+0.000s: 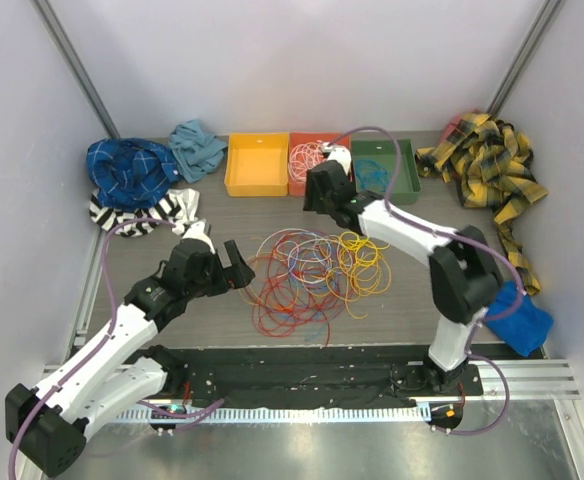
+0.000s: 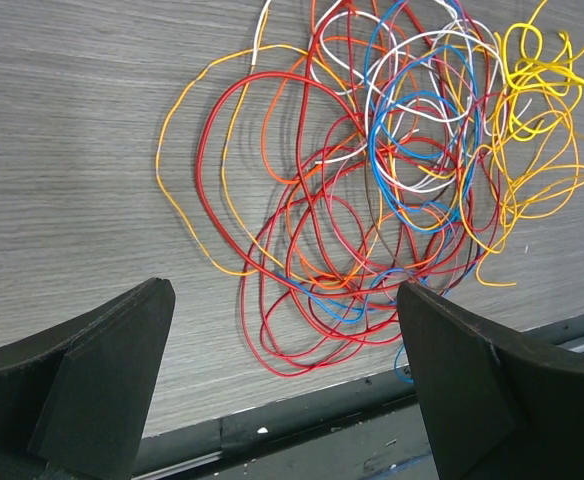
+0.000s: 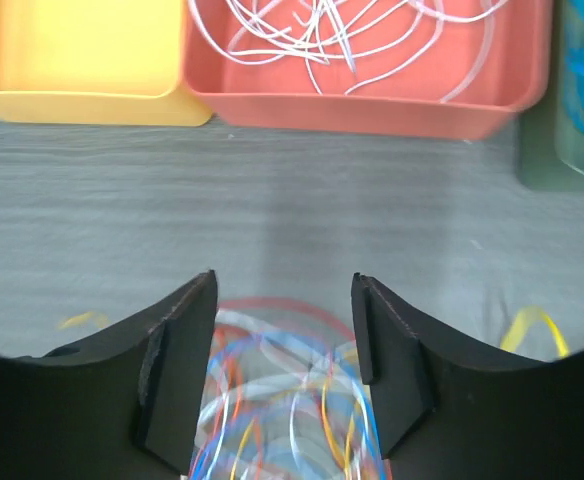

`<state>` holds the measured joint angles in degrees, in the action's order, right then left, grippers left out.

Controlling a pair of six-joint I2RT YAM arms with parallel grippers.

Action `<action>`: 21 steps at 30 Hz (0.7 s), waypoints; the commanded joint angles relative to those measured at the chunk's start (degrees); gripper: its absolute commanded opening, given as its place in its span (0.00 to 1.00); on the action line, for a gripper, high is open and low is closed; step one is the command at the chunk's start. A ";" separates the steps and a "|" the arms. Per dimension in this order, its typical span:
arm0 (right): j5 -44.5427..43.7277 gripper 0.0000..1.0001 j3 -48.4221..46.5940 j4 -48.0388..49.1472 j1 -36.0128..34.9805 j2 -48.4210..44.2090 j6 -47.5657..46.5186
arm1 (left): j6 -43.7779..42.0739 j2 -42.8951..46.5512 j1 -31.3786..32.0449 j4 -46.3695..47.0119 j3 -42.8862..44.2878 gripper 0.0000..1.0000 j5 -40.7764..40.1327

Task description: Untangle the cables

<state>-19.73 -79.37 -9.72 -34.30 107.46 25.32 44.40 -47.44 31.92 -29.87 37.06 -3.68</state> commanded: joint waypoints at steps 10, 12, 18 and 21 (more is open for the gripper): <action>-1.55 0.55 17.76 -3.83 -7.78 -21.94 -0.71 | 3.41 0.68 0.25 4.03 -2.43 1.00 -2.91; -1.02 0.51 18.99 -3.30 -10.50 -21.51 -0.62 | 3.50 0.33 0.16 4.03 -2.25 1.00 -2.56; 0.48 0.38 19.78 -2.06 -15.09 -18.78 -0.62 | 3.94 0.42 0.16 3.59 -2.08 1.00 -2.47; 0.83 0.37 19.96 -2.06 -17.46 -18.43 -1.15 | 4.55 0.51 0.25 3.68 -2.78 1.00 -2.12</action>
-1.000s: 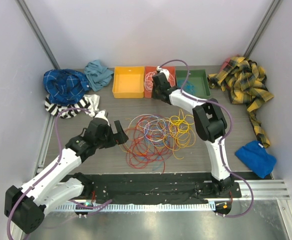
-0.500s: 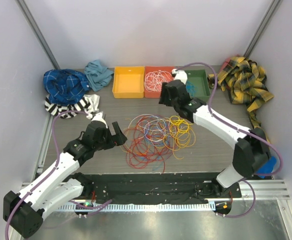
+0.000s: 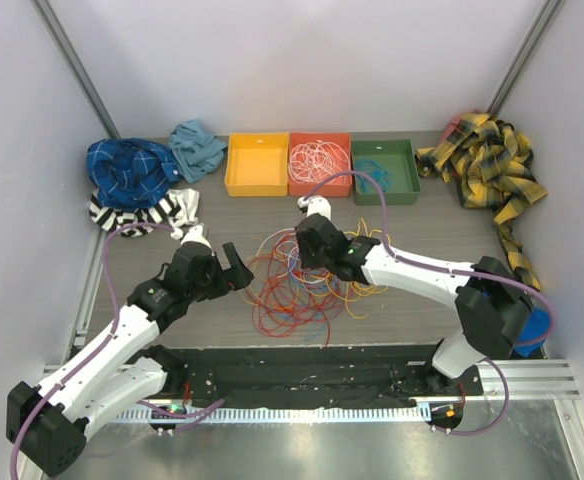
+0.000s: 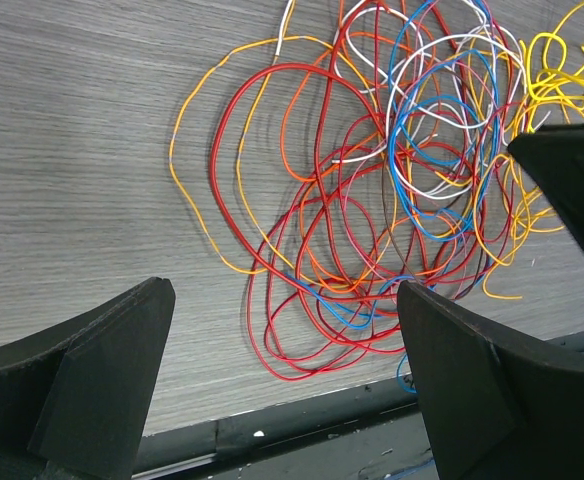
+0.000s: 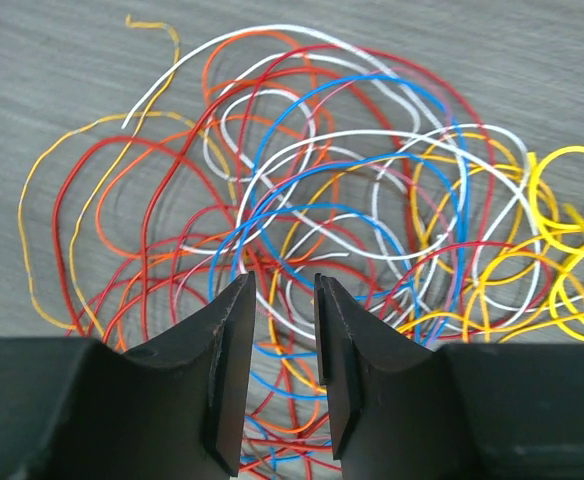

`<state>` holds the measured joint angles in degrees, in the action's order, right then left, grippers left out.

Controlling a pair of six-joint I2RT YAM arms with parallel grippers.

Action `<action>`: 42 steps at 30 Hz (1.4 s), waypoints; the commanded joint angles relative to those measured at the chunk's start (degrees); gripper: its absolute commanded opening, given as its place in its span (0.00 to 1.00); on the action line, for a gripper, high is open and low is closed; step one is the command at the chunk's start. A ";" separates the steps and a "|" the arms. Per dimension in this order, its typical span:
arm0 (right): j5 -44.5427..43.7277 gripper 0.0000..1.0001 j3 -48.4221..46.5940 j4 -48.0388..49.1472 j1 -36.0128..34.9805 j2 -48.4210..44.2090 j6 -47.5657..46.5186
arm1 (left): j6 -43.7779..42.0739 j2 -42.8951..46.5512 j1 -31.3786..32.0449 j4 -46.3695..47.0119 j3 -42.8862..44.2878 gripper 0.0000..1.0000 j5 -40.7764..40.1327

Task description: Untangle the cables

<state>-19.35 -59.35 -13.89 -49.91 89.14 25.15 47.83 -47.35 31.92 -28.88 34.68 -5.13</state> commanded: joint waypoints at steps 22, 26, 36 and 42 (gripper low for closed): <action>-0.77 0.43 -0.15 1.32 -9.33 10.08 -1.33 | 1.65 -0.02 0.16 2.60 -1.45 1.00 0.12; -1.30 0.33 -0.06 1.67 -9.41 9.82 -0.98 | 1.65 0.33 0.16 2.34 -1.63 1.00 0.03; -3.05 0.07 -0.59 0.53 -9.42 5.79 -0.62 | 1.65 1.03 0.16 2.08 -1.72 1.00 -0.15; -6.30 0.02 -6.28 -3.50 -9.50 -1.16 -2.64 | 1.74 1.74 0.16 1.73 -1.80 1.00 -0.24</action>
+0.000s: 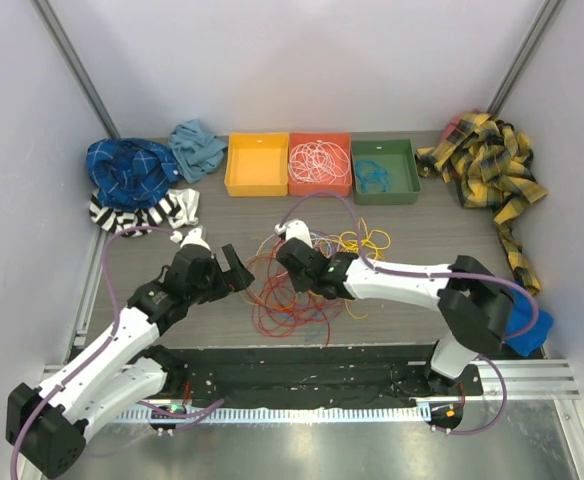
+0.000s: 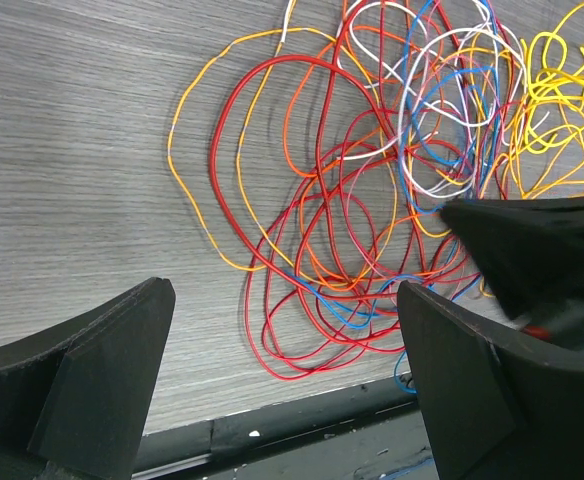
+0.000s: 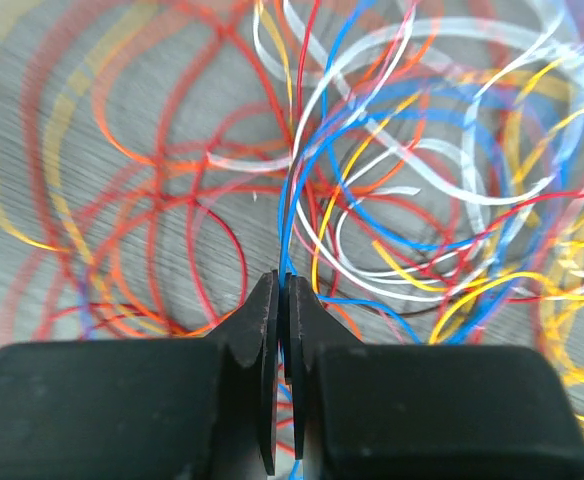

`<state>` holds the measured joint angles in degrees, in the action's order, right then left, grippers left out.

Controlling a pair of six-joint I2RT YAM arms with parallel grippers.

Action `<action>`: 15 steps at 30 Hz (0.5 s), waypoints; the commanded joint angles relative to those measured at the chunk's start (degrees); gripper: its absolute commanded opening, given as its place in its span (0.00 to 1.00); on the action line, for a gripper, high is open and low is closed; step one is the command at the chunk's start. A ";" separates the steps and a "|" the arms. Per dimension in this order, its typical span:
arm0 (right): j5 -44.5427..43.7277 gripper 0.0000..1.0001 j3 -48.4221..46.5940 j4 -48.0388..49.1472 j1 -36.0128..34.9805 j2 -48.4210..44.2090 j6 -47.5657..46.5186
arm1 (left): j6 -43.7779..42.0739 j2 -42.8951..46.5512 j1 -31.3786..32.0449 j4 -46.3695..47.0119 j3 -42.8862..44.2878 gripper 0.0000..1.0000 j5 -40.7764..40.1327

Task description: Untangle the cables

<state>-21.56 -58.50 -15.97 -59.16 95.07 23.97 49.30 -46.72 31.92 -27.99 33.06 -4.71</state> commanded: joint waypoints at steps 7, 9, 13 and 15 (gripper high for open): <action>-8.31 0.01 -25.41 -8.46 -0.26 -14.38 -9.19 | 0.27 2.95 0.16 -0.31 0.08 1.00 -1.53; -8.84 0.01 -31.55 -9.87 -0.35 -15.17 -11.57 | 0.36 3.74 0.16 -0.66 -0.01 1.00 -1.79; -9.20 0.01 -38.52 -11.19 -0.26 -16.14 -13.24 | 0.71 4.79 0.16 -1.10 -0.45 1.00 -1.79; -8.41 0.01 -41.06 -11.19 -0.26 -16.75 -13.33 | 0.80 5.32 0.25 -1.45 -0.45 1.00 -1.97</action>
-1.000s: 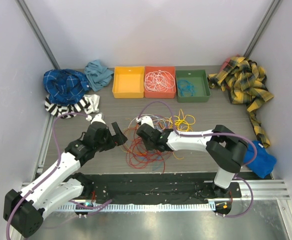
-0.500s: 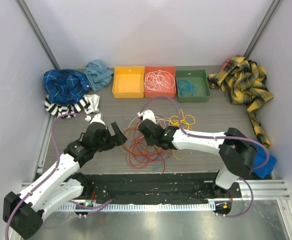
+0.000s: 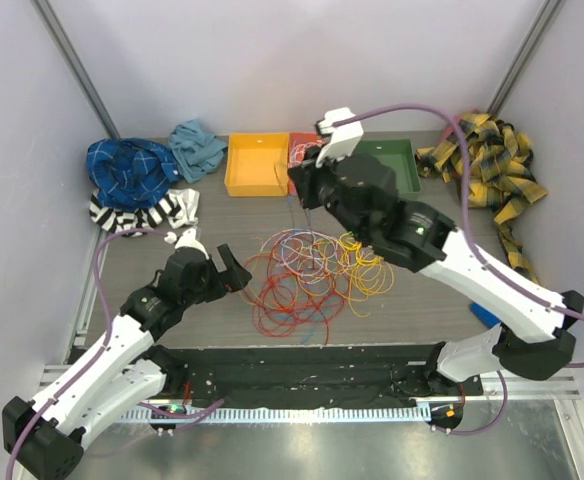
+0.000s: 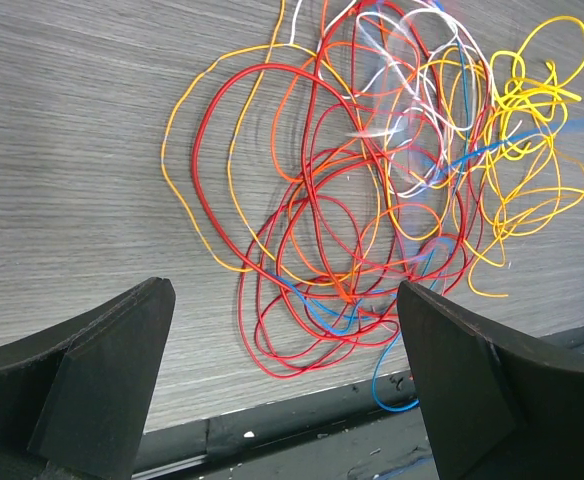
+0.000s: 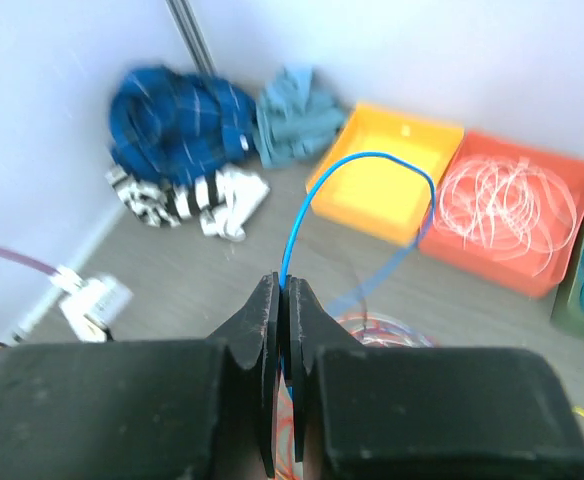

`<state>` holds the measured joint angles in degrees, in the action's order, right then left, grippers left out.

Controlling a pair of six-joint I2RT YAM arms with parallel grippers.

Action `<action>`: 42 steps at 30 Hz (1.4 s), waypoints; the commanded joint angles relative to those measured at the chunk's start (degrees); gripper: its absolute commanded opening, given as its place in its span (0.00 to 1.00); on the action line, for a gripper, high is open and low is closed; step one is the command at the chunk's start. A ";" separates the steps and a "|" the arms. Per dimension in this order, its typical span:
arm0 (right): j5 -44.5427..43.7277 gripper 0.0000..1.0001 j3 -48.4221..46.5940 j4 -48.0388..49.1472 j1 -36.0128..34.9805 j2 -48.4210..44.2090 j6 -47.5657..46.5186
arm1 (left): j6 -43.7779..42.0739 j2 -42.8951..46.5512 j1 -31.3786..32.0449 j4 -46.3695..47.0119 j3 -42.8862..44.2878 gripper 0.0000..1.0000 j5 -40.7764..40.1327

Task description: Untangle the cables

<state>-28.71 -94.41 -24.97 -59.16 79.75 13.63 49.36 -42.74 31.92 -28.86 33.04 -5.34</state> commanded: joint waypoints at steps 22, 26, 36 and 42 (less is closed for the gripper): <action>18.34 0.01 14.96 8.71 -2.98 11.74 9.58 | 5.65 16.18 0.25 -9.46 -1.22 1.00 -16.26; 17.64 0.42 14.25 7.57 -3.33 13.51 9.75 | 6.10 19.89 0.16 -10.25 -1.13 1.00 -19.61; 8.68 0.60 17.49 5.20 -3.42 7.18 6.85 | 5.31 13.13 0.16 -4.98 -1.31 1.00 -15.23; 6.74 0.54 19.79 6.25 -2.72 10.68 7.11 | 4.43 3.83 0.16 2.21 -2.10 1.00 -12.41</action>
<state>-18.81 -76.31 -20.47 -62.39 88.29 21.15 54.63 -33.50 31.92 -34.44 31.51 -19.62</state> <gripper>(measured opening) 0.561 0.996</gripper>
